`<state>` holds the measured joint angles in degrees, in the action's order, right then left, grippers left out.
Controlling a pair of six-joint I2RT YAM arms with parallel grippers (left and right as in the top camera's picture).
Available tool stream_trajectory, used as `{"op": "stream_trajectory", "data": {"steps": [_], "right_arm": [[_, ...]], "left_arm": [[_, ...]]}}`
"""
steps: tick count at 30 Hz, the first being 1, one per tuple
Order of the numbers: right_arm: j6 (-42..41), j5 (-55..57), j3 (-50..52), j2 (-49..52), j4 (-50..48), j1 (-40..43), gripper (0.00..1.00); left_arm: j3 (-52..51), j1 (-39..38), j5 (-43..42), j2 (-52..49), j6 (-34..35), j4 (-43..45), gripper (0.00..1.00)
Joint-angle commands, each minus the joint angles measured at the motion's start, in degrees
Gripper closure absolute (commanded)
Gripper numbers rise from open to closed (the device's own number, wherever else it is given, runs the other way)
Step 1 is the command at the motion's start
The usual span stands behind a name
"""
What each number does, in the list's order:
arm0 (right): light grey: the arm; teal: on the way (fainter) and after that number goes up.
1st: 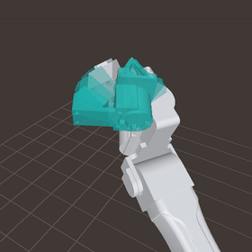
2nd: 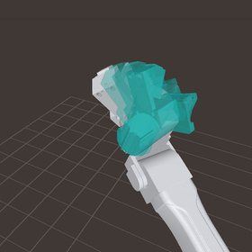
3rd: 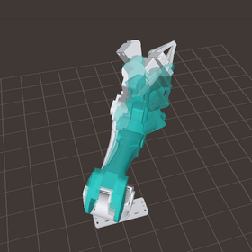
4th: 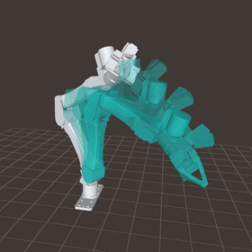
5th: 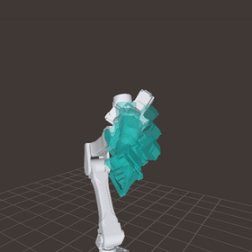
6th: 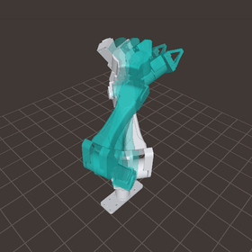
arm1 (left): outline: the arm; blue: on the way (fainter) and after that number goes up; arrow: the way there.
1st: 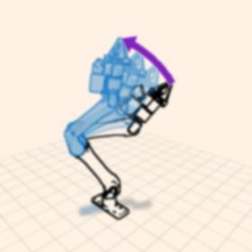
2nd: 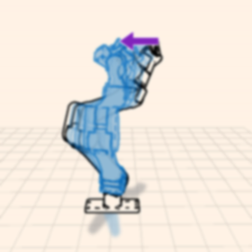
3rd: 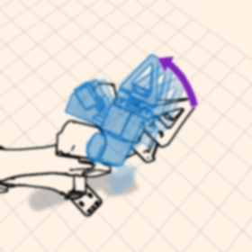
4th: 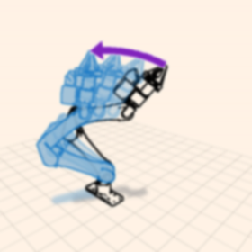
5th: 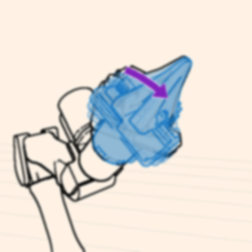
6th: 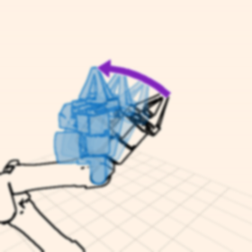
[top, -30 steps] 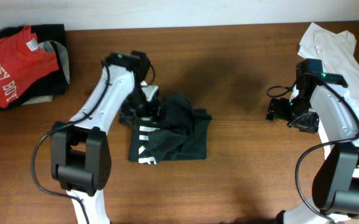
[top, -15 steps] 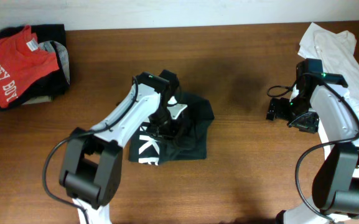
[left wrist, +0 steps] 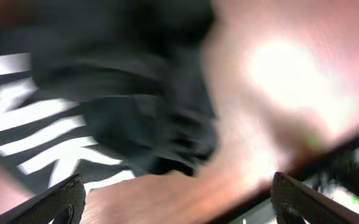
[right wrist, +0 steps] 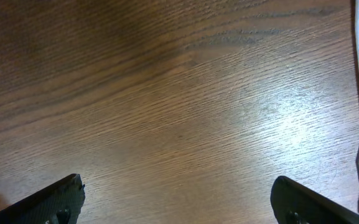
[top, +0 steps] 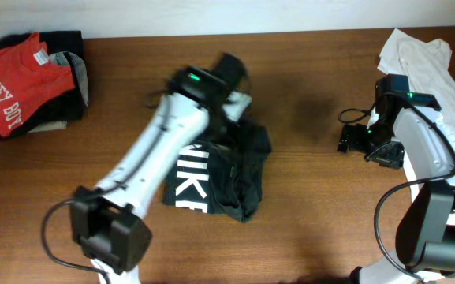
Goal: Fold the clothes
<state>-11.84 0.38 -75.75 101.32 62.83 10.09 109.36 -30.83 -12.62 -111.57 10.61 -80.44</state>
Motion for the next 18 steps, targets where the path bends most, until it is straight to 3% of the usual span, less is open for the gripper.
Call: {"op": "stream_trajectory", "data": {"steps": [1,3,6,9,11,14,17,18], "right_arm": [[0.0,0.1,-0.5,-0.3,0.1,0.1,0.01],[0.0,0.1,-0.5,-0.3,0.1,0.1,0.01],[0.0,0.1,-0.5,-0.3,0.1,0.1,0.01],[0.0,0.1,-0.5,-0.3,0.1,0.1,0.01],[0.0,0.1,-0.5,-0.3,0.1,0.1,0.01],[0.0,0.1,-0.5,-0.3,0.1,0.1,0.01],[0.0,0.1,-0.5,-0.3,0.1,0.1,0.01],[0.0,0.1,-0.5,-0.3,0.1,0.1,0.01]], "left_arm": [[-0.7,7.9,3.9,-1.8,7.1,-1.4,0.05],[-1.0,9.4,3.9,-5.2,7.4,1.8,0.05],[-1.0,9.5,-3.8,-9.7,0.3,7.1,0.05],[-1.0,9.5,-5.5,-14.3,-0.9,8.4,0.05],[-1.0,9.5,-10.4,-15.0,-4.3,9.0,0.11],[-1.0,9.5,-10.6,-14.8,-4.2,9.3,0.5],[-1.0,9.5,-15.9,-14.8,-4.2,9.5,1.0],[-1.0,9.3,-18.1,-14.8,-4.2,10.2,1.0]]}}
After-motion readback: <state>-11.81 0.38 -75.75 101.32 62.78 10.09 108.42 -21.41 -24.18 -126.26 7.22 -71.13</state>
